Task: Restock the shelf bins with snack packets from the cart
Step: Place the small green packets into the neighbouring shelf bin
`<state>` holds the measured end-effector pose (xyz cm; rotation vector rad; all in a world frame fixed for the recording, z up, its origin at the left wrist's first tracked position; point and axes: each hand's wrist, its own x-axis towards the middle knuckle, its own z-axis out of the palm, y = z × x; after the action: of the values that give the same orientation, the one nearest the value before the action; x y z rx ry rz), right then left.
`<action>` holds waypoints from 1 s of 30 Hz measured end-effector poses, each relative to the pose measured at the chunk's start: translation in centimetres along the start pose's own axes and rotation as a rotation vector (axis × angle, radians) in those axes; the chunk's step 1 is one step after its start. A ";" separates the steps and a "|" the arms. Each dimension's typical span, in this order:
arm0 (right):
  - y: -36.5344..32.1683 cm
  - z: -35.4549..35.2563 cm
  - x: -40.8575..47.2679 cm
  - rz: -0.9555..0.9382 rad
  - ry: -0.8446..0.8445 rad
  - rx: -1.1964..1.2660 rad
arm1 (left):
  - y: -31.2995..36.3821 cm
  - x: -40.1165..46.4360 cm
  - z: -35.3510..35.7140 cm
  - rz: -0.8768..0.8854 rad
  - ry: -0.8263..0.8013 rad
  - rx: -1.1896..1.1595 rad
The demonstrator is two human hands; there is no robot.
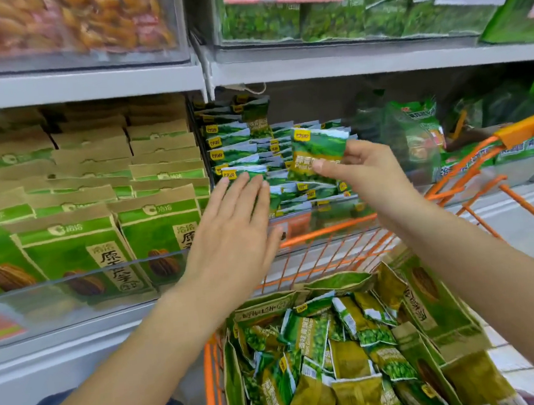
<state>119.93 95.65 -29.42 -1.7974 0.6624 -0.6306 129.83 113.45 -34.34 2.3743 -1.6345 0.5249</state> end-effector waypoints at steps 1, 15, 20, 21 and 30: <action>0.2 0.3 1.4 0.015 0.005 -0.015 | 0.0 0.1 0.3 0.005 -0.015 0.028; 3.6 7.0 17.9 0.126 0.006 -0.244 | 0.2 0.8 0.9 0.020 0.016 0.128; 4.8 8.3 17.9 0.124 0.049 -0.208 | 0.0 1.1 0.9 0.017 0.025 0.129; 4.9 8.2 17.6 0.143 0.076 -0.127 | 0.0 1.1 0.9 0.019 0.022 0.128; 1.3 2.1 6.1 -0.232 0.132 -0.379 | 0.1 0.9 0.3 0.017 0.008 0.099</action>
<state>125.53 92.42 -30.69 -2.2208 0.7021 -0.8272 130.10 112.54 -34.29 2.4265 -1.6636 0.6321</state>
